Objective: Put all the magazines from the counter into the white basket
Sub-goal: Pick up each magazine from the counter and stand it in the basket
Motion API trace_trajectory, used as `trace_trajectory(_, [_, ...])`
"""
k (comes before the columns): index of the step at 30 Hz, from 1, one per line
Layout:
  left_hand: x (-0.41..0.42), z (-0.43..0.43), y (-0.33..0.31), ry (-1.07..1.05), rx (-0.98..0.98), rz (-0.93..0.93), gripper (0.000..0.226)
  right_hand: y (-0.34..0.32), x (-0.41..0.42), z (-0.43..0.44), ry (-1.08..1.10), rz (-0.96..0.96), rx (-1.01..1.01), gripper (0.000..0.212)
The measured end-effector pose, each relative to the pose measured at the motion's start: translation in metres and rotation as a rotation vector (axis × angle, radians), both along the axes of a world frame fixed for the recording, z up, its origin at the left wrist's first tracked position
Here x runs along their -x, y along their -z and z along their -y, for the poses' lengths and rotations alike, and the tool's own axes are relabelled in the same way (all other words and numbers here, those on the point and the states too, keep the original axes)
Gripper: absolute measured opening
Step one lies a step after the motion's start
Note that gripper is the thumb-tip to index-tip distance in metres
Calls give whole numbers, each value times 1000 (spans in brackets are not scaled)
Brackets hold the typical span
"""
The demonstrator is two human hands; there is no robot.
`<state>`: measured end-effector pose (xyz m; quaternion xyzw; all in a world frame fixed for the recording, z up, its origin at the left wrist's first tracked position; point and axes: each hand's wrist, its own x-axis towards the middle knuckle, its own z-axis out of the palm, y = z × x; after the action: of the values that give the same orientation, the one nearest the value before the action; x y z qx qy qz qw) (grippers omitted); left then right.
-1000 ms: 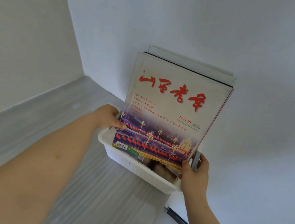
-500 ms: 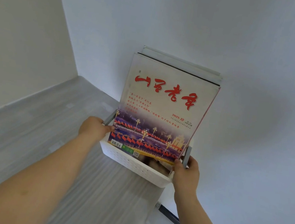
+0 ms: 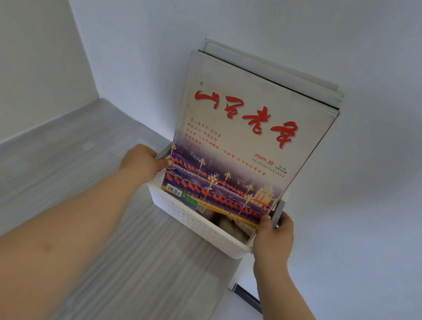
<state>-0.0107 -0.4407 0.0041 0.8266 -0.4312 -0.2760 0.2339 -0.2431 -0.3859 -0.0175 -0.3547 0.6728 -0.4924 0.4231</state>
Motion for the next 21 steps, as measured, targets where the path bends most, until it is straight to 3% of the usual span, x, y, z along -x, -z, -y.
trace_trajectory(6, [2,-2,-1,4,7,-49,38,-1,1,1,-59,-8,8,19])
trace_trajectory(10, [13,-13,-1,-38,116,-167,25,-4,2,2,-74,-26,28,19])
trace_trajectory(14, [25,-30,-6,-110,224,-245,36,-8,10,-2,-126,-39,37,26])
trace_trajectory(17, [26,-49,-9,-148,276,-199,36,-9,22,-13,-145,-53,13,42])
trace_trajectory(21, [13,-85,-20,-135,290,-152,33,-16,36,-26,-86,-112,2,32])
